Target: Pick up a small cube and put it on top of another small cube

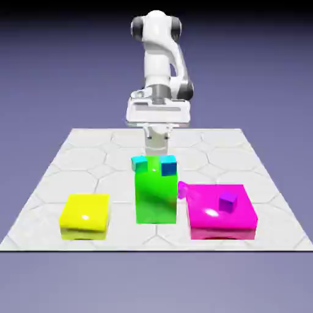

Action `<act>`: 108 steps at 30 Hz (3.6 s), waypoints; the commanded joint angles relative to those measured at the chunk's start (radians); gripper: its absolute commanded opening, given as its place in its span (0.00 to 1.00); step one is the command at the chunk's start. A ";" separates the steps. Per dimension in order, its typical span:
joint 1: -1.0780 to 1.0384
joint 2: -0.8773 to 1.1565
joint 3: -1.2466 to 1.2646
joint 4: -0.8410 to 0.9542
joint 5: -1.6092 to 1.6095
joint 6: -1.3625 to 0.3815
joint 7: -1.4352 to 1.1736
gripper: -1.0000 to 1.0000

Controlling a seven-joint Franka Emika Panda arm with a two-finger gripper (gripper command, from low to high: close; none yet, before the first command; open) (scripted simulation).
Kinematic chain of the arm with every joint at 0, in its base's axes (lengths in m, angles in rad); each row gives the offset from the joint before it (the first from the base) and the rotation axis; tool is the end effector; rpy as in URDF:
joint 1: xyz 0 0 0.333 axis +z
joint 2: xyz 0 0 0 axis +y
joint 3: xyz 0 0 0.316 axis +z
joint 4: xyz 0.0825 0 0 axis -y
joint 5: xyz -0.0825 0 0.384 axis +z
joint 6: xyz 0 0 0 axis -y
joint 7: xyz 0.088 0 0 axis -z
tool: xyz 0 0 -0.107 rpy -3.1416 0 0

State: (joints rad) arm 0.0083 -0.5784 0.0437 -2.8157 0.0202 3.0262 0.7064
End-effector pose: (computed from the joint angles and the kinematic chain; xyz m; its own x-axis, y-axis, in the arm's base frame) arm 0.3867 0.0188 0.4570 0.5567 -0.6270 0.5448 -0.4325 -0.7788 -0.4544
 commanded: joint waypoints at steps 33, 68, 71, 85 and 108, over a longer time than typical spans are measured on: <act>-0.102 -0.229 1.196 -0.156 0.553 -0.294 -0.949 0.50; -0.562 -0.456 2.320 -0.131 1.294 -0.257 -1.795 0.00; -0.454 -0.432 2.211 -0.163 1.184 -0.315 -1.721 0.00; -0.207 -0.353 1.713 -0.089 0.903 -0.454 -1.733 0.00; -0.684 -0.158 1.528 0.152 0.871 -0.027 -2.734 0.00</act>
State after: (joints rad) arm -0.6757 -0.7366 1.5714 -2.6635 0.8919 2.9985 -2.0279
